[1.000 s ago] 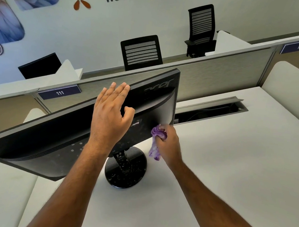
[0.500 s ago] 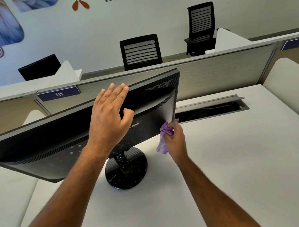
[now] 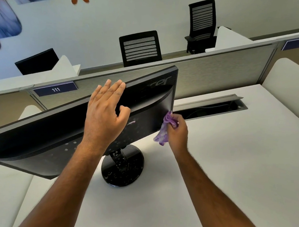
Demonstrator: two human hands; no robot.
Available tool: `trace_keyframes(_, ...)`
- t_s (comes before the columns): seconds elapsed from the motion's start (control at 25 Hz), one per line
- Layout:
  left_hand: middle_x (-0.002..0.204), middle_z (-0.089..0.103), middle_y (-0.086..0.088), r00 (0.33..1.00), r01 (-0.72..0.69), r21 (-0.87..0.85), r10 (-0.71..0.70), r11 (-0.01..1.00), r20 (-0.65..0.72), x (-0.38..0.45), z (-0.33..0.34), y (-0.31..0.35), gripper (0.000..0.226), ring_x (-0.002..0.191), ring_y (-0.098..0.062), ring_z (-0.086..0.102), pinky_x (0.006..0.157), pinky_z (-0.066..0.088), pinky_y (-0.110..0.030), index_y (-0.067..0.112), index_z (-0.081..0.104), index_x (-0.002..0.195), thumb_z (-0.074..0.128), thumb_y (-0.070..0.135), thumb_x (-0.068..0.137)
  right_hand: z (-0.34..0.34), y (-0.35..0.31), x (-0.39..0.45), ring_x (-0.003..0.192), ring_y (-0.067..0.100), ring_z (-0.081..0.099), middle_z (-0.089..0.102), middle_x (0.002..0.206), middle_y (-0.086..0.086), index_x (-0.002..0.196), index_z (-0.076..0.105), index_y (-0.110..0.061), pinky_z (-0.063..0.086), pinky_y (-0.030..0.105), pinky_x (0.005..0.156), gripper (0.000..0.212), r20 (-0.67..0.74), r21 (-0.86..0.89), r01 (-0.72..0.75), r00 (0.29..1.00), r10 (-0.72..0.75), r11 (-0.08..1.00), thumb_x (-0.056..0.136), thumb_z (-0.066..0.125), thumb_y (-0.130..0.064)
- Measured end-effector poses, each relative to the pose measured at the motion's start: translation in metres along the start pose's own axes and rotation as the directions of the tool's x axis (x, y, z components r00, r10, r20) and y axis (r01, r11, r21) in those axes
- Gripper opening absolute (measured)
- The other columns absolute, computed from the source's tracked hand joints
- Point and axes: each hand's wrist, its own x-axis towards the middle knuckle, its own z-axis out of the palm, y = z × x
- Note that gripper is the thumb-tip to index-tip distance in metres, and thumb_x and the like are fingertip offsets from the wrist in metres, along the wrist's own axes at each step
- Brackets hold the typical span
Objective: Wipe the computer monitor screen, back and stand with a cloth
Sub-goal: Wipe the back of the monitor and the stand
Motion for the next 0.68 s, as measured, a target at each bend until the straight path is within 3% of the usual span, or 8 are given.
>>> trace_keyframes(0.08,0.161,0.046,-0.002,1.0,-0.001,-0.006,0.001,1.0,0.007,0.001,-0.002,-0.001,0.062,0.156,-0.017,0.03,0.131,0.019,-0.043,0.015,0.048,0.156,0.045,0.026,0.095,-0.003,0.006,-0.009,0.112,0.023,0.066,0.065,0.12,0.003,0.128,0.06,-0.017,0.057,0.017,0.084,0.035,0.054,0.008,-0.077,0.996,0.076,0.997,0.095,0.072,-0.016)
trace_keyframes(0.12,0.161,0.047,-0.002,1.0,0.0,-0.014,0.0,1.0,0.009,0.001,-0.003,-0.002,0.061,0.156,-0.016,0.031,0.131,0.019,-0.043,0.015,0.048,0.155,0.046,0.026,0.095,-0.004,-0.002,-0.013,0.111,0.021,0.066,0.064,0.121,0.003,0.13,0.06,-0.017,0.056,0.015,0.082,0.039,0.043,0.016,-0.042,0.998,0.041,0.999,0.094,0.074,-0.016)
trace_keyframes(0.2,0.16,0.048,-0.002,1.0,0.002,-0.015,-0.002,1.0,0.007,0.002,-0.004,-0.003,0.061,0.156,-0.016,0.032,0.13,0.02,-0.043,0.015,0.049,0.155,0.046,0.026,0.095,0.0,-0.032,-0.023,0.11,0.018,0.063,0.062,0.119,0.007,0.129,0.061,-0.013,0.056,0.017,0.086,0.042,0.002,0.026,0.193,0.981,-0.193,0.981,0.091,0.076,-0.007)
trace_keyframes(0.28,0.161,0.046,-0.002,1.0,0.001,-0.004,-0.001,1.0,0.023,0.001,-0.005,-0.002,0.061,0.156,-0.017,0.032,0.131,0.019,-0.043,0.016,0.048,0.156,0.047,0.026,0.096,0.006,-0.059,-0.032,0.111,0.017,0.061,0.06,0.119,0.009,0.127,0.063,-0.008,0.056,0.023,0.091,0.044,0.041,0.026,0.431,0.901,-0.432,0.902,0.087,0.076,0.002)
trace_keyframes(0.44,0.167,0.036,-0.001,0.996,-0.016,0.053,0.012,0.998,0.088,-0.001,-0.008,-0.004,0.064,0.159,-0.015,0.022,0.132,0.01,-0.038,0.018,0.037,0.161,0.049,0.027,0.099,0.012,-0.054,-0.035,0.123,0.022,0.053,0.057,0.132,0.004,0.133,0.063,-0.012,0.053,0.025,0.099,0.054,0.217,-0.186,0.649,0.759,-0.614,0.737,0.082,0.082,-0.004)
trace_keyframes(0.52,0.17,0.03,0.0,0.993,-0.034,0.073,0.026,0.997,0.112,-0.003,-0.011,-0.006,0.066,0.16,-0.014,0.018,0.132,0.006,-0.036,0.019,0.032,0.163,0.047,0.028,0.099,0.013,-0.025,-0.039,0.126,0.022,0.05,0.058,0.133,0.007,0.132,0.065,-0.012,0.055,0.031,0.098,0.053,0.349,-0.286,0.677,0.733,-0.584,0.678,0.082,0.083,-0.008)
trace_keyframes(0.6,0.171,0.027,0.002,0.991,-0.035,0.069,0.026,0.997,0.128,-0.004,-0.013,-0.005,0.068,0.16,-0.012,0.015,0.132,0.005,-0.034,0.02,0.03,0.164,0.045,0.03,0.098,0.014,0.0,-0.048,0.126,0.023,0.05,0.058,0.133,0.007,0.134,0.064,-0.015,0.059,0.037,0.094,0.055,0.462,-0.351,0.612,0.772,-0.437,0.709,0.083,0.084,-0.008)
trace_keyframes(0.68,0.171,0.028,0.002,0.991,-0.037,0.068,0.028,0.997,0.134,-0.004,-0.014,-0.004,0.069,0.16,-0.012,0.015,0.132,0.006,-0.035,0.02,0.031,0.164,0.042,0.033,0.097,0.014,0.007,-0.053,0.123,0.021,0.053,0.059,0.132,0.006,0.134,0.064,-0.018,0.06,0.039,0.091,0.054,0.479,-0.376,0.549,0.805,-0.351,0.746,0.084,0.081,-0.006)
